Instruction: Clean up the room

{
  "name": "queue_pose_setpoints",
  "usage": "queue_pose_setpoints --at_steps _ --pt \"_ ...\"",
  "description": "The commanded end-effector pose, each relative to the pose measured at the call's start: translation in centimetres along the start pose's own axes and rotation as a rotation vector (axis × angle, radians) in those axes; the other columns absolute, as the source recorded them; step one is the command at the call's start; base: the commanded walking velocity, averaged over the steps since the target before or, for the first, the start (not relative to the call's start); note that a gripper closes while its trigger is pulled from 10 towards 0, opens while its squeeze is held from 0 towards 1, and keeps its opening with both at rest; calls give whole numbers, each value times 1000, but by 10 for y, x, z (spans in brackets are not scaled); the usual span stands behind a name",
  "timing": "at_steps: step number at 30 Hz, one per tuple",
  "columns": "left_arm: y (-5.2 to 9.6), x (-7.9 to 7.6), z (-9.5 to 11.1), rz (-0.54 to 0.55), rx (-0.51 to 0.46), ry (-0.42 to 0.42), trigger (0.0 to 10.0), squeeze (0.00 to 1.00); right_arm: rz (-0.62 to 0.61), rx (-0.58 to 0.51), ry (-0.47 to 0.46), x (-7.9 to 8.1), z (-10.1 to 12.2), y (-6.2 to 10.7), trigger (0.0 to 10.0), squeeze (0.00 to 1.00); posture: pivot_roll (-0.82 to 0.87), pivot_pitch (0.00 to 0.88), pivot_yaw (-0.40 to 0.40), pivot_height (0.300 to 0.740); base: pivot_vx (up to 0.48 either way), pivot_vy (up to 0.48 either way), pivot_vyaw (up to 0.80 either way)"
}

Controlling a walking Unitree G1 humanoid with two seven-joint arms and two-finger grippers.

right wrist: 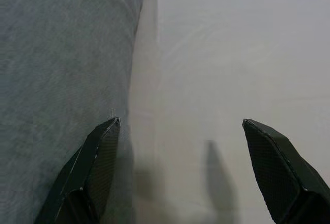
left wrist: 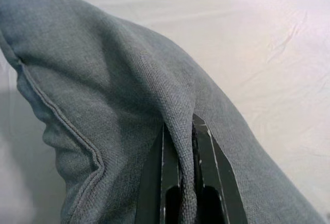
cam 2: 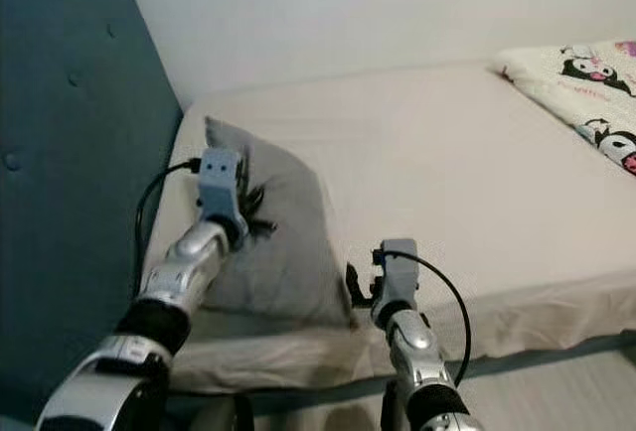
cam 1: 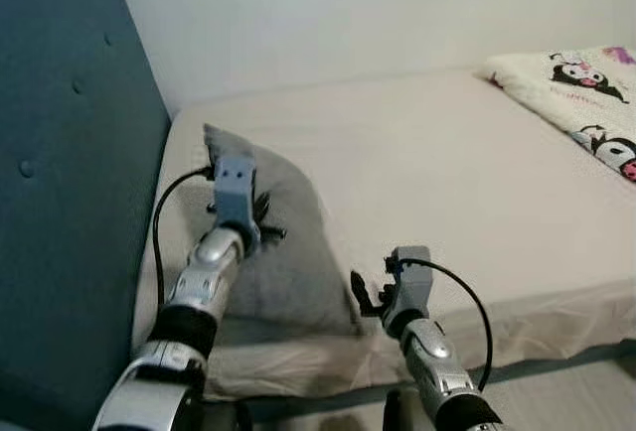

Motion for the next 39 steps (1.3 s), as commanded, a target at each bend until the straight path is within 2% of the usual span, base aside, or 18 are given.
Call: queue_pose_setpoints --at_steps 1,4,5,12,14,19,25,27,29,32,36,38,39 --pt "-4 3 11 31 -37 -18 10000 0 8 19 -15 2 -5 1 10000 0 88 274 45 582 0 0 0" --pt "-7 6 16 61 -40 -15 10000 0 7 18 -15 1 -4 2 10000 0 88 283 49 582 0 0 0" --pt "-13 13 26 123 -48 -7 10000 0 9 18 -15 1 -5 3 10000 0 84 303 61 582 0 0 0" --pt "-18 20 42 186 -66 26 10000 0 9 18 -16 1 -7 5 10000 0 75 315 69 582 0 0 0" --pt "-21 22 56 213 -99 0 10000 0 9 13 -19 2 -7 6 10000 0 65 315 76 582 0 0 0" --pt "-20 31 71 304 -137 -63 10000 0 9 6 -22 3 -7 9 10000 0 56 308 82 582 0 0 0" --pt "-16 45 79 403 -163 -101 10000 0 6 2 -22 2 -7 10 10000 0 52 301 85 582 0 0 0" --pt "-13 56 77 472 -153 -108 10000 0 5 2 -21 2 -7 11 10000 0 51 297 83 582 0 0 0" --pt "-12 58 75 477 -144 -103 10000 0 6 3 -20 2 -7 11 10000 0 50 296 82 582 0 0 0" --pt "-11 59 69 466 -122 -154 10000 0 7 4 -19 3 -7 11 10000 0 48 298 82 582 0 0 0" --pt "-15 49 60 359 -87 -155 10000 0 4 2 -19 3 -7 13 10000 0 37 304 86 582 0 0 0" --pt "-15 48 60 344 -88 -157 10000 0 3 1 -19 3 -6 13 10000 0 37 304 86 582 0 0 0" --pt "-18 40 62 305 -93 -174 10000 0 1 2 -17 3 -7 14 10000 0 33 309 90 582 0 0 0"
Point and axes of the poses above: a point about 5 cm out from each wrist's last joint towards the gripper, its own y axis pointing back from the gripper into the wrist, its own z axis along the axis of the wrist's last joint, x = y × z, the point moved 3 cm from there along -y, pointing out of the wrist towards the gripper, and after that the axes turned 8 degrees about y, right-handed, at the moved point
